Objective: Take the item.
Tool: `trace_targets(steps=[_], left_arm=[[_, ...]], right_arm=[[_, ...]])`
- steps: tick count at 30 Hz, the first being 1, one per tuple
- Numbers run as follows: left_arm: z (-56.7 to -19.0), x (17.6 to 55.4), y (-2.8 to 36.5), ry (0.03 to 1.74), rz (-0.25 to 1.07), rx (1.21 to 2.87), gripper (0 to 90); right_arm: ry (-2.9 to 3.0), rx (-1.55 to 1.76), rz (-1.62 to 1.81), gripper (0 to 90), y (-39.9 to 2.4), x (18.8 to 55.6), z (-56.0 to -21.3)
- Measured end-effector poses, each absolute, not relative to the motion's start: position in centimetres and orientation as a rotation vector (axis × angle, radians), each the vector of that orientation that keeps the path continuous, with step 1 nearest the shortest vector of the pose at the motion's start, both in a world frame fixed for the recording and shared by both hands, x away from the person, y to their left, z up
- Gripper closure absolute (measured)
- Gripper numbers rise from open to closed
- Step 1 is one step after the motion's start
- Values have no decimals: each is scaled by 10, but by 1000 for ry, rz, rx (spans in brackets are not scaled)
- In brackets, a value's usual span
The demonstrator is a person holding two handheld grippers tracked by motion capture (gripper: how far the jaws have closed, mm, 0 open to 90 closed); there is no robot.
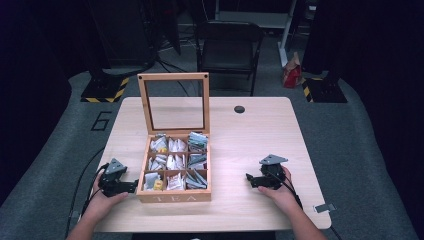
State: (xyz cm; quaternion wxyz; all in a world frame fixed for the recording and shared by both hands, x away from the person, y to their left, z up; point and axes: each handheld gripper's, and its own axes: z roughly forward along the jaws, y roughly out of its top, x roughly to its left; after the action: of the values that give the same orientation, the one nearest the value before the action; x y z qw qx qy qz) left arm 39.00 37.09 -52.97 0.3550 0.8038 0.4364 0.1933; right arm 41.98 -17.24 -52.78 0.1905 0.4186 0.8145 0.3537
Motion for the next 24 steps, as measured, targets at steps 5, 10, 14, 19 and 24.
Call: trace_targets(steps=[5,10,14,19,24], left_arm=[[-530,390,371,1129,499,2075,141],[-530,390,371,1127,497,2076,142],[-530,390,371,1126,499,2077,142],[-530,390,371,1126,500,2077,142],[-530,390,371,1127,499,2075,142]], right_arm=[[2288,1177,993,139,-172,420,-528],[2281,1188,999,139,-172,420,-528],[2288,1177,993,139,-172,420,-528],[2288,1175,993,139,-172,420,-528],[2274,1200,1004,150,-171,418,-528]])
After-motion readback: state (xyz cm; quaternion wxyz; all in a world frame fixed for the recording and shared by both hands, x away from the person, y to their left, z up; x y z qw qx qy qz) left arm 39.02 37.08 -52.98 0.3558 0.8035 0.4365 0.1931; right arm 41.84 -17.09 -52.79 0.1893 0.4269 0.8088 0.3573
